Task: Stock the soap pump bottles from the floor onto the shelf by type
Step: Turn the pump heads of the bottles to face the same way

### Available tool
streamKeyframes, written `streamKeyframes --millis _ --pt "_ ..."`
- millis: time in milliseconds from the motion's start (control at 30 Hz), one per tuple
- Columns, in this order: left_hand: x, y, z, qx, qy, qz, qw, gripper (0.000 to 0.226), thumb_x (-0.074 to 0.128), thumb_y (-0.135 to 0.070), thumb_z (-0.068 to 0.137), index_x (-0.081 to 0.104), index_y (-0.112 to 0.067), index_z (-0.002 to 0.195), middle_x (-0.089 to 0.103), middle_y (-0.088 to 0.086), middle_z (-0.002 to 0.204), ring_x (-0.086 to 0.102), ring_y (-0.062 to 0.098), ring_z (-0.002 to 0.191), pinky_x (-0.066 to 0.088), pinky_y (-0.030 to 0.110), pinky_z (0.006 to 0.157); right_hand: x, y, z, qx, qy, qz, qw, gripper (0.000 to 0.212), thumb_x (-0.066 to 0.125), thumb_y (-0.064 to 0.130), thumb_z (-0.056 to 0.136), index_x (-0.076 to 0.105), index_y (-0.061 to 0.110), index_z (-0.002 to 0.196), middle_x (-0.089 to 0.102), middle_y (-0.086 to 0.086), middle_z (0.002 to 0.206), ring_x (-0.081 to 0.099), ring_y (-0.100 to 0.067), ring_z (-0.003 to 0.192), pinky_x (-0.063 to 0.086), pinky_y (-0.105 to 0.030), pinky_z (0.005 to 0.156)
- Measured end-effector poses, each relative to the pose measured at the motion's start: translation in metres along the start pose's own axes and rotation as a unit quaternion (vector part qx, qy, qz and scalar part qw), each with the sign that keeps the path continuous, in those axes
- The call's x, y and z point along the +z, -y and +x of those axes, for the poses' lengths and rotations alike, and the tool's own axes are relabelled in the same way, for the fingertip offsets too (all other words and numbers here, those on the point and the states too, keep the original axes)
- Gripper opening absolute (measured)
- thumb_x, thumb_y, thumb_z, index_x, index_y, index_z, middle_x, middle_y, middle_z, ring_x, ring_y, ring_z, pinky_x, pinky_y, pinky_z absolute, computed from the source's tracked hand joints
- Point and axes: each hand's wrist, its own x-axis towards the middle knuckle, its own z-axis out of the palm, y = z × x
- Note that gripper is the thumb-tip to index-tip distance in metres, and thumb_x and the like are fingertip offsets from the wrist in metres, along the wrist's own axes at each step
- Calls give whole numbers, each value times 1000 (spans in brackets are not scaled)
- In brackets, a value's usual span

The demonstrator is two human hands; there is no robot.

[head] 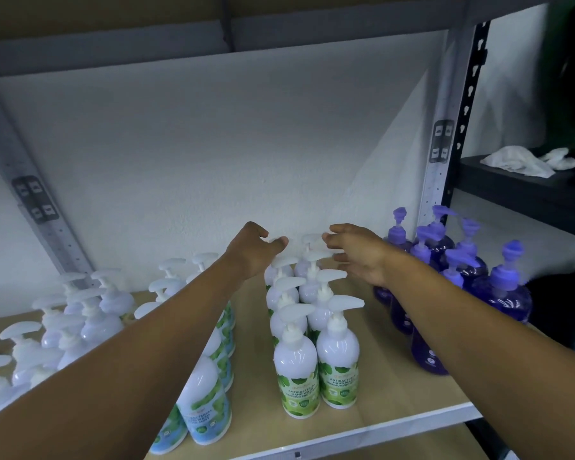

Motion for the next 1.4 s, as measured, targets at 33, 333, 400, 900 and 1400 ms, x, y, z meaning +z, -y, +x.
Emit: streamKeyframes --millis 33,333,400,900,1400 --pt "-2 -7 -7 4 -13 -5 1000 51 64 -47 93 48 -17 131 58 -2 98 57 12 79 47 30 77 -3 5 -10 -12 -12 -10 1000 56 64 31 97 42 26 148 50 2 141 50 -25 128 44 -38 107" --pt "11 -81 -106 157 -40 -90 983 33 66 -37 94 60 -17 120 62 -3 118 59 16 109 45 25 89 -43 51 -152 -111 -61 -47 991 15 60 20 97 70 21 108 75 0 107 74 -20 96 57 -37 91" --pt "22 -95 -127 182 -26 -98 978 31 66 -37 95 60 -17 119 63 -5 116 60 14 106 45 22 82 -62 54 -179 -123 -86 -37 988 14 63 19 96 71 17 107 76 -4 104 75 -24 94 57 -38 89" --pt "132 -114 -141 130 119 -137 975 42 70 -30 93 55 -19 130 61 2 122 63 18 110 54 41 100 -162 -8 -204 -86 -272 -70 956 35 65 24 95 58 14 128 60 -5 122 58 -19 108 48 -42 102" --pt "157 -101 -100 113 200 -110 967 36 63 -56 86 59 -44 120 68 -2 122 68 23 108 59 52 89 -181 -23 -166 -49 -146 -16 988 39 66 27 96 56 28 133 72 0 115 70 -10 96 45 -19 65"
